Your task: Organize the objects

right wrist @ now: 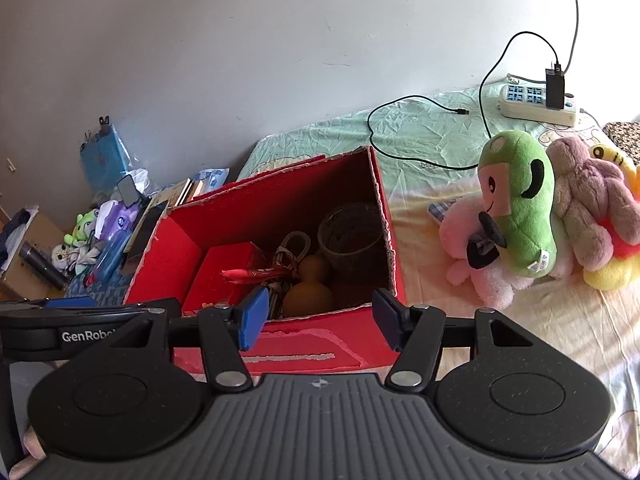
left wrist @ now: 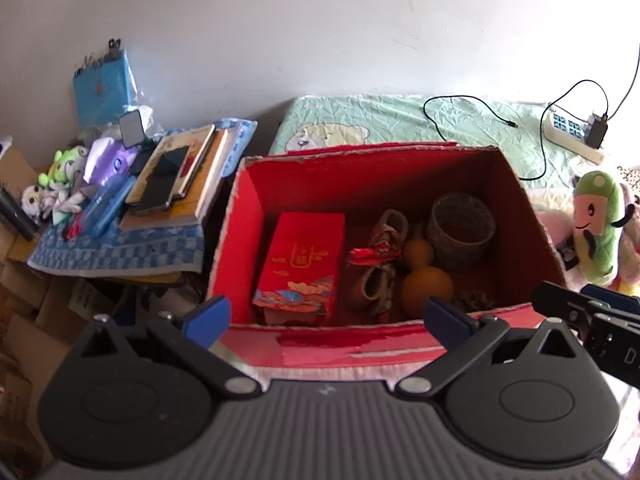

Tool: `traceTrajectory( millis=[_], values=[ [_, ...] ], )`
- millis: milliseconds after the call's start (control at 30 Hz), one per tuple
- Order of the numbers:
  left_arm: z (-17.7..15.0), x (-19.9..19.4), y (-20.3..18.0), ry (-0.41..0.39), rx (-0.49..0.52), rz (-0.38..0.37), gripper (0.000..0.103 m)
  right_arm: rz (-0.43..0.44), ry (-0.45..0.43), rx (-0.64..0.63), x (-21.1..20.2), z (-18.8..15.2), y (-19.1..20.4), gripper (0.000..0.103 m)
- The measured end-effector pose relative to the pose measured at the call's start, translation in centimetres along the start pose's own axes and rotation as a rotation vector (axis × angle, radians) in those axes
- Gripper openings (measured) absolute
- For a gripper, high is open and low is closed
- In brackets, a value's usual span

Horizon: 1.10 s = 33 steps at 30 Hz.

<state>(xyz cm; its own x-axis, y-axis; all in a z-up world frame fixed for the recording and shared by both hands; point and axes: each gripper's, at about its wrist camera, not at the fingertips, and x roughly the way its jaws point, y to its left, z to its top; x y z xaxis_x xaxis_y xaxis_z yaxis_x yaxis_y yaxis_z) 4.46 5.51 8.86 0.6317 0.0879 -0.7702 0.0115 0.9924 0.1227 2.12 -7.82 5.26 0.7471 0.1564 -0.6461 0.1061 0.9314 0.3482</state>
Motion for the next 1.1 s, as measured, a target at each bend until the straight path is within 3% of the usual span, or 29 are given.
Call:
traceTrajectory(
  millis=[300,567,833,1100],
  values=[
    [0.4,1.5,1.8,0.013,-0.005,0.018,0.103,-0.051,-0.017,-0.002,0.3,-0.1,1.8,0.062],
    [-0.5,1.9,2.3,0.054,0.008,-0.019,0.103,-0.061,0.008,0.001,0.7,-1.1,2.6,0.062],
    [-1.4,2.1,2.2,0.117,0.032,-0.009,0.103,-0.017,0.113,-0.013,1.8,-1.4,3.1,0.062],
    [-1.2,1.5,2.7,0.100,-0.004,0.026,0.103,0.005,0.075,-0.055,1.3,-0.2,3.2,0.062]
  ],
)
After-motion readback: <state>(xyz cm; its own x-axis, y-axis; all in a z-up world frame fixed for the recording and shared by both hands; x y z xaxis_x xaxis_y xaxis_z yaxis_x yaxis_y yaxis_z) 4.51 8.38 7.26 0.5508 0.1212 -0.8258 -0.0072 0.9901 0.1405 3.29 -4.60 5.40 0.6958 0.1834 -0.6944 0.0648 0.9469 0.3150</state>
